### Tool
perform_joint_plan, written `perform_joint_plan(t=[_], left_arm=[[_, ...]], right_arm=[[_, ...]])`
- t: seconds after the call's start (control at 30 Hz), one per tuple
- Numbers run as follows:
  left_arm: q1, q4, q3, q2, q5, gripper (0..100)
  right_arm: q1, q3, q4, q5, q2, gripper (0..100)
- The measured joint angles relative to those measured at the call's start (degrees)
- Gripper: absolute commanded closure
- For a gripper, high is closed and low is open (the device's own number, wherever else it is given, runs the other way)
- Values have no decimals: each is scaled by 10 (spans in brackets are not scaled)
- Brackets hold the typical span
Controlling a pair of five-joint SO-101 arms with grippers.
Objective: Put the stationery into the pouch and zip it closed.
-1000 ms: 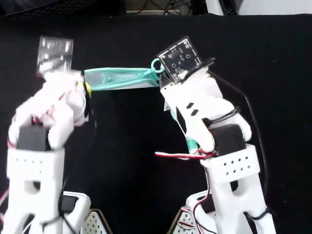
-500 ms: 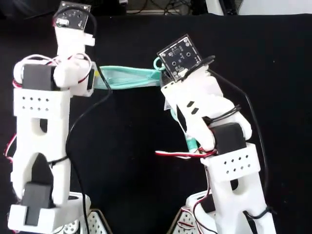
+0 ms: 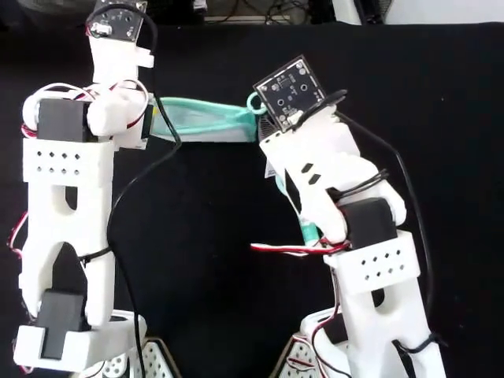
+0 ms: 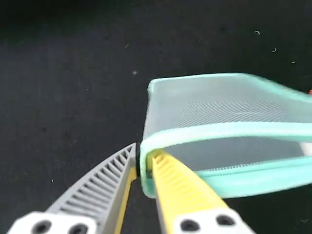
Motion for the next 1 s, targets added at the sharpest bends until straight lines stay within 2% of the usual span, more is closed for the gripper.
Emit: perform_joint_plan(t=[0.23, 0.4, 0.77, 1.0], left_arm=[[1, 64, -35, 0, 23, 969], [1, 70, -22, -1, 28, 969], [1, -82, 167, -24, 27, 969], [1, -185, 315, -140, 40, 969]], right_arm=[[27, 0, 34, 0, -4, 986], [32, 32, 48, 0, -37, 986], [33, 76, 48, 0, -70, 986], [33, 92, 48, 0, -70, 986]])
